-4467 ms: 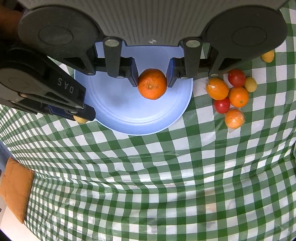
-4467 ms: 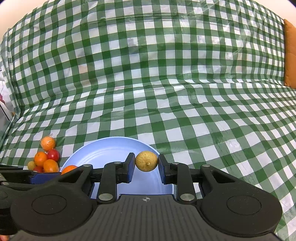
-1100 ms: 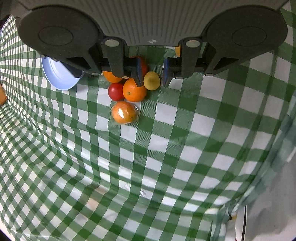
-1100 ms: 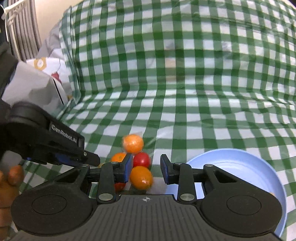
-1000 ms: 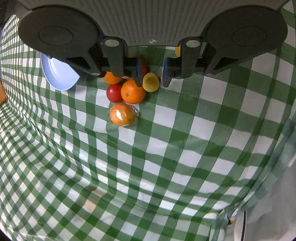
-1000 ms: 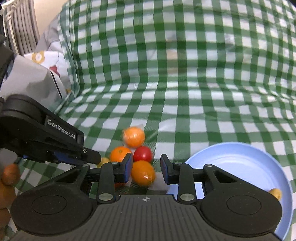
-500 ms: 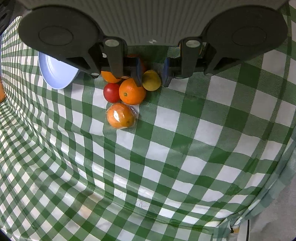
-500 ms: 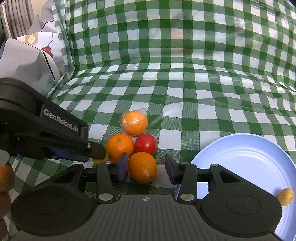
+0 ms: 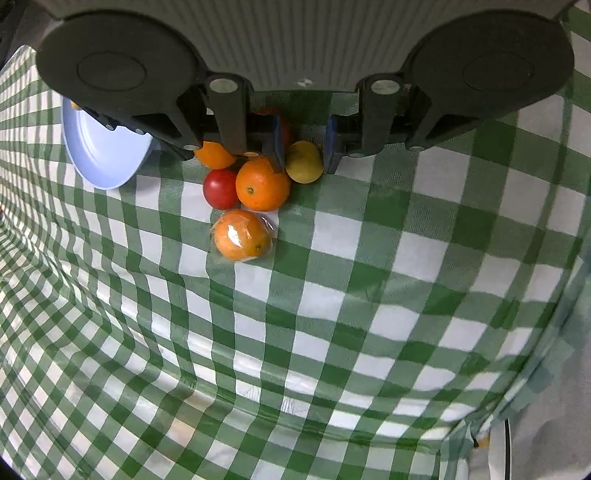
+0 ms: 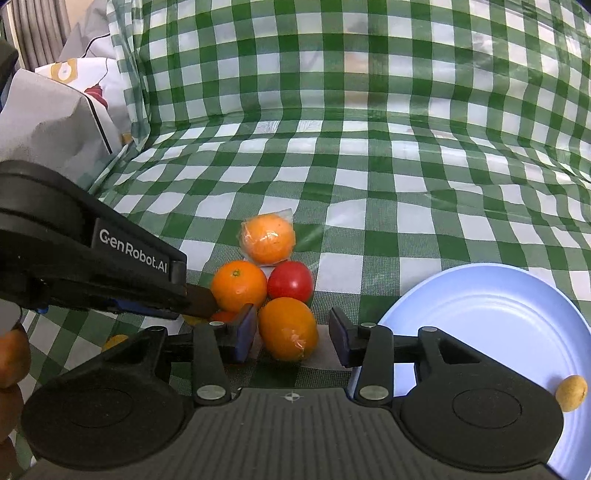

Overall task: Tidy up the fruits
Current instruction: 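Grasp the bagged orange with the right gripper while the left gripper grasps a lemon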

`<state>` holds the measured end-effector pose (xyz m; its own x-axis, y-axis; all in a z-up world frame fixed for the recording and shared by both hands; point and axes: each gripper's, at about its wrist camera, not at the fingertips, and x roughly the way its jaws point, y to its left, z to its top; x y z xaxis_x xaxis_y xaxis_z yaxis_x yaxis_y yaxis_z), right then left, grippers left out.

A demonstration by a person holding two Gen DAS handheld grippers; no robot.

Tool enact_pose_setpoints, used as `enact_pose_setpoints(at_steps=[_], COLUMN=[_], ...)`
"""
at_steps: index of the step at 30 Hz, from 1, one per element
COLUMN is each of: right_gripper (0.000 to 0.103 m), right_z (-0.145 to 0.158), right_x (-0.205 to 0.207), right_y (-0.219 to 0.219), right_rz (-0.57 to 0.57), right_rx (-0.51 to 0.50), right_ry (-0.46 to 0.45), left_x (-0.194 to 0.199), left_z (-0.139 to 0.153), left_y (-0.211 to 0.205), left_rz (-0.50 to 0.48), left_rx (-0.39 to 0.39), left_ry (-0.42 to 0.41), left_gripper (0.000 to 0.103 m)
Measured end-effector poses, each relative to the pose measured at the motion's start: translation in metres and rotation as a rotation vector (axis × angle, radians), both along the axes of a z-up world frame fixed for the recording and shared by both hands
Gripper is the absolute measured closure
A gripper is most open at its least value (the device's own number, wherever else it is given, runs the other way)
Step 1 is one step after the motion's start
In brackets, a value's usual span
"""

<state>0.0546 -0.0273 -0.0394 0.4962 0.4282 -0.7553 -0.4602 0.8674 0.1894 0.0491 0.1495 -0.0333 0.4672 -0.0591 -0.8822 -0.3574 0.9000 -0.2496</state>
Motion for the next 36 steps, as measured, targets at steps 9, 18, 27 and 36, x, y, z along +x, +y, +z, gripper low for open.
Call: enact_pose_setpoints(at_steps=[9,18,27,36], right_gripper=[0.067,0.067,0.067,0.067], right_z=[0.004,-0.005,-0.005,0.004], right_x=[-0.003,-0.001,-0.004,-0.002], right_y=[0.005,0.008,0.006,-0.003], right_rz=[0.028,0.038,0.030,-0.015], right_rx=[0.006,-0.030,-0.015,0.035], right_ry=[-0.006,0.015,0.008,-0.030], left_x=[0.001,0.004,0.003,0.001], left_z=[0.009,0.000,0.004,0.011], left_y=[-0.009,-0.012,-0.015,-0.014], left_rz=[-0.039,-0.059,-0.060,-0.051], left_rx=[0.146,0.147,0.162,0.177], left_ry=[-0.017,0.009,-0.010,-0.036], left_gripper=[0.079,0.078,0.078,0.078])
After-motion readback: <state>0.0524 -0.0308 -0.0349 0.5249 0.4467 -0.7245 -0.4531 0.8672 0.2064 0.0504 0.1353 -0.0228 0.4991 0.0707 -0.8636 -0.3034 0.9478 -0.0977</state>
